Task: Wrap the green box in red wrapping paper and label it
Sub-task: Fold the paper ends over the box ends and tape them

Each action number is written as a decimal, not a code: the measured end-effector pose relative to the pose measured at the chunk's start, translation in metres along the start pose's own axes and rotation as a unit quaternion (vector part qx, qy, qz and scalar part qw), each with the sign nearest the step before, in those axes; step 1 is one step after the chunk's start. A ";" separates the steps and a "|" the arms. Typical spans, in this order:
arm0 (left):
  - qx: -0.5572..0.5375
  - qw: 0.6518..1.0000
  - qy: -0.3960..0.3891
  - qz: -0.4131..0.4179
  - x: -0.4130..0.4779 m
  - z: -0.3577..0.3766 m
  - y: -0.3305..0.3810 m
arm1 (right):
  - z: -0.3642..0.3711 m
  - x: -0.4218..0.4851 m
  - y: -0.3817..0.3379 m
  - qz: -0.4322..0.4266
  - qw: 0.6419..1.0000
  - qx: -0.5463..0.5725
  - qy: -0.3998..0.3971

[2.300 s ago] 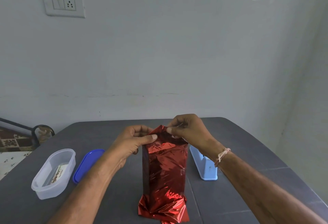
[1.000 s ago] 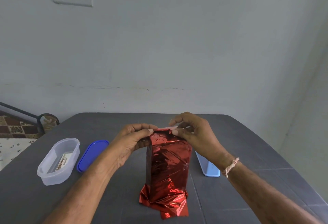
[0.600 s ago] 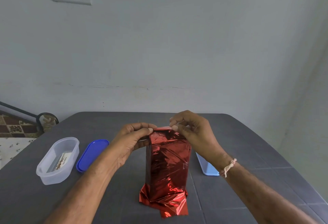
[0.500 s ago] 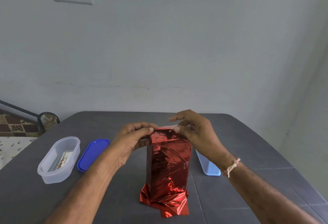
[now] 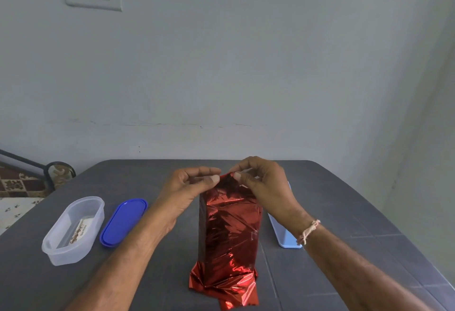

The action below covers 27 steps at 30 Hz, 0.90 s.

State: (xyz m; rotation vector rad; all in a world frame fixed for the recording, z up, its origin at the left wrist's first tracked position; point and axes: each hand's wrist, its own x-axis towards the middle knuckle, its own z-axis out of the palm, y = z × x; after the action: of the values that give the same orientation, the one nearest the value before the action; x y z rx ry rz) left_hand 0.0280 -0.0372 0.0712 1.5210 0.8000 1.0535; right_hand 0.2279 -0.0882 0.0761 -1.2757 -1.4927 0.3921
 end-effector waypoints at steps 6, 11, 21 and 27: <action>0.000 0.998 0.003 0.059 0.012 0.010 0.011 | 0.006 0.007 -0.010 0.028 0.997 0.075 0.015; -0.023 0.996 0.031 0.081 0.017 0.014 0.011 | 0.007 0.009 -0.010 0.051 0.996 0.061 0.031; -0.002 0.998 0.039 0.054 0.025 0.014 0.016 | 0.014 0.020 -0.013 0.088 0.994 0.018 0.054; 0.012 0.999 0.017 0.036 0.027 0.010 0.019 | 0.012 0.020 -0.012 0.108 0.993 0.024 0.043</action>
State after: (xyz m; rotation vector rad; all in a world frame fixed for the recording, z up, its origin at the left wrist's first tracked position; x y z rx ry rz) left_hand 0.0466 -0.0209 0.0947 1.5663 0.7889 1.1299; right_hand 0.2145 -0.0706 0.0912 -1.4031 -1.2710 0.5039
